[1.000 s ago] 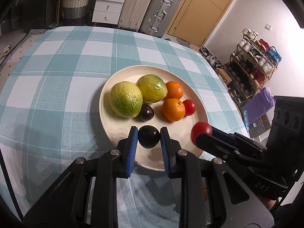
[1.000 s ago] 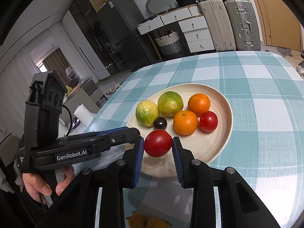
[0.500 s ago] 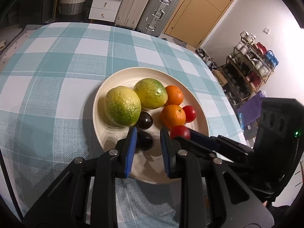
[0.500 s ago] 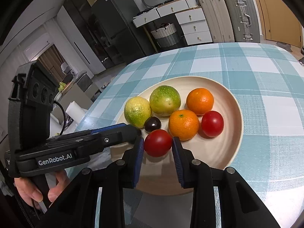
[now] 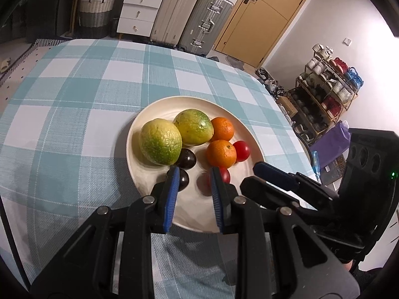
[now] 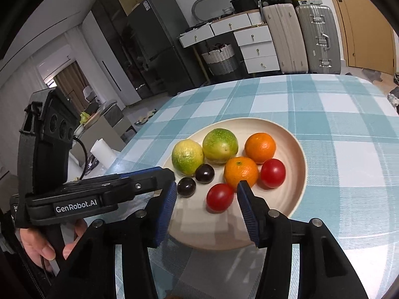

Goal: Organize fruits
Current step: 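Carry the tomato and plum onto the cream plate and open both grippers, then withdraw both grippers from the plate toward the two brown kiwis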

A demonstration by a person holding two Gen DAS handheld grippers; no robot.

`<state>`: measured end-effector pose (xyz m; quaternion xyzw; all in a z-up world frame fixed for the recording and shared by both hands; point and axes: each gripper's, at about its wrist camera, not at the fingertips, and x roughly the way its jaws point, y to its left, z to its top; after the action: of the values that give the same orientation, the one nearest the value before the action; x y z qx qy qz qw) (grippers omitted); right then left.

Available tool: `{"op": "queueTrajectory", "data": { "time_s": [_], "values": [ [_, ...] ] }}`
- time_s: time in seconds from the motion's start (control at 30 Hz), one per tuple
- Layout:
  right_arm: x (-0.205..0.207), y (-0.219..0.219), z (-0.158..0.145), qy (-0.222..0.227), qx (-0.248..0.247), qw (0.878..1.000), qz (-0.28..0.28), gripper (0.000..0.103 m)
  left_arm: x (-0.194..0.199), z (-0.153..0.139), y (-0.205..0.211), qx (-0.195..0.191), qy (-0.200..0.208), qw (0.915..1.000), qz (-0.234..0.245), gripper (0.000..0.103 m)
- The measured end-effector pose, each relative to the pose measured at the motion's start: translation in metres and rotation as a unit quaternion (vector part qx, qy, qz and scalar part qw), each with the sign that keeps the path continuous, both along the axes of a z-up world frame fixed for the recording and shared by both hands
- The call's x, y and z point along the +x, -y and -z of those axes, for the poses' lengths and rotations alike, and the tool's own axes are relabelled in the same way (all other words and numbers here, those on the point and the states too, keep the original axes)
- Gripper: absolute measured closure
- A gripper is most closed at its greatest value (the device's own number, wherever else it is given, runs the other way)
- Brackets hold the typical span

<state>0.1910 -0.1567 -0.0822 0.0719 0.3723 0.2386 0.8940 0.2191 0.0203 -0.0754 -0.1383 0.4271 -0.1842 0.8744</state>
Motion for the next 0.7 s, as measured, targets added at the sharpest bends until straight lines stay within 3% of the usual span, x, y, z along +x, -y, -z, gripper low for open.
{"op": "queueTrajectory", "data": {
  "time_s": [0.4,0.5,0.57,0.63,0.7],
  "values": [
    [-0.021,0.008,-0.014,0.017,0.0,1.0,0.014,0.05,-0.031,-0.016,0.006,0.026,0.019,0.9995,-0.003,0.08],
    [-0.031,0.01,-0.021,0.03,-0.004,0.999,0.017,0.04,-0.041,-0.019,0.007,0.031,0.023,0.9992,-0.004,0.079],
    [-0.039,0.012,-0.025,0.043,-0.005,0.999,0.022,0.029,-0.049,-0.022,0.008,0.037,0.027,0.999,-0.007,0.074],
    [-0.048,0.014,-0.03,0.053,-0.003,0.998,0.023,0.029,-0.056,-0.025,0.009,0.038,0.032,0.9987,-0.008,0.063],
    [-0.054,0.016,-0.034,0.057,-0.003,0.998,0.022,0.028,-0.063,-0.027,0.01,0.041,0.038,0.9984,-0.01,0.06]
  ]
}}
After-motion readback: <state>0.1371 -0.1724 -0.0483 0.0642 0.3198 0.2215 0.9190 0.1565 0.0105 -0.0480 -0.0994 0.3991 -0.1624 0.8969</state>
